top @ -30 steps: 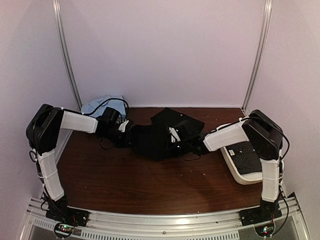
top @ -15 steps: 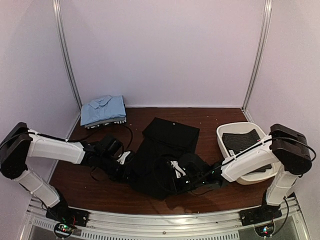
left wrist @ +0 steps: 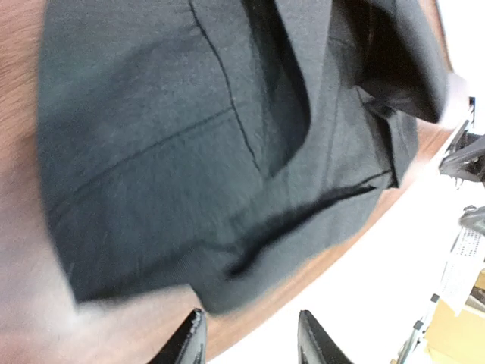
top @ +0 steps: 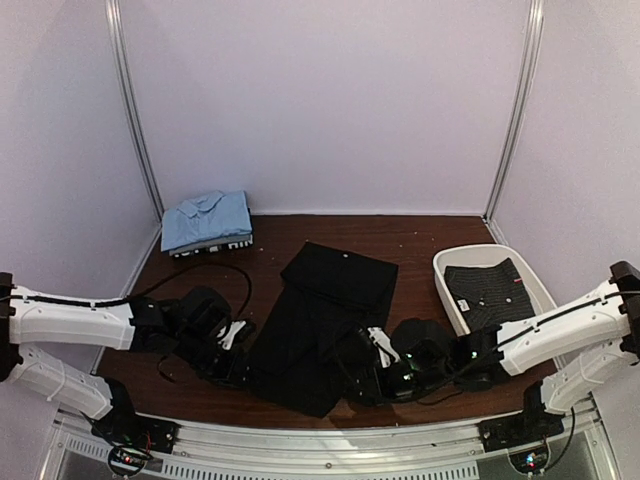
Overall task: Fold and stack the long sleeve shirts
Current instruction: Move the 2/3-rectangle-folded shirt to the center of the board, then smooth out the 2/3-rectangle-folded shirt at the center of the board.
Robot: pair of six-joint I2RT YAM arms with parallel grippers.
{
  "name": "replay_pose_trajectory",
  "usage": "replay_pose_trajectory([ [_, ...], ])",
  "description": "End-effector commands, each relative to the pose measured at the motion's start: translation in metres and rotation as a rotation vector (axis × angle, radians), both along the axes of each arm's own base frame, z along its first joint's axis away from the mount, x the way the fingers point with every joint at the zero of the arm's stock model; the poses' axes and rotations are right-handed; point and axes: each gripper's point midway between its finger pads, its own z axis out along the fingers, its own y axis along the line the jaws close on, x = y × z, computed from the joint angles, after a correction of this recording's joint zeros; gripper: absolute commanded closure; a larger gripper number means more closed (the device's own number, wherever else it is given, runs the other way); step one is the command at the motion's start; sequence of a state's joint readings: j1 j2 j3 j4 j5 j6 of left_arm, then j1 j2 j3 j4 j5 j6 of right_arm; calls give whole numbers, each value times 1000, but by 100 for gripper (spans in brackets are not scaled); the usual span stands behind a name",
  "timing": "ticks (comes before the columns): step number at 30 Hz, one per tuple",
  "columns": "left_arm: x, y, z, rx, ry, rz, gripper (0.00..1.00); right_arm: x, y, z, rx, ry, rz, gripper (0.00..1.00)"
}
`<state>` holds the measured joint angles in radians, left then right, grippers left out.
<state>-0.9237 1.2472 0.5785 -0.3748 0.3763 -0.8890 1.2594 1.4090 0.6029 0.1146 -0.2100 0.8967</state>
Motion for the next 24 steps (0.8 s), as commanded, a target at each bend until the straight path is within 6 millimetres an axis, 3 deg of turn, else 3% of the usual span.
replay_pose_trajectory([
  [1,3,6,26,5,-51,-1,57,23,-30,18,-67,-83,-133,47],
  [3,9,2,41,-12,-84,2,57,36,-38,26,-64,-100,-181,47],
  [6,24,-7,62,-24,-138,10,58,49,-33,35,-38,-125,-192,45],
  [11,54,-34,85,-84,-203,-14,60,53,3,29,-128,-159,-104,49],
  [13,62,-46,86,-91,-213,-43,61,53,12,25,-192,-199,-89,48],
  [17,84,-60,78,-82,-216,-57,61,56,9,6,-351,-263,-112,48],
  [24,120,-68,51,-117,-167,-45,63,46,21,-23,-445,-288,-87,50],
])
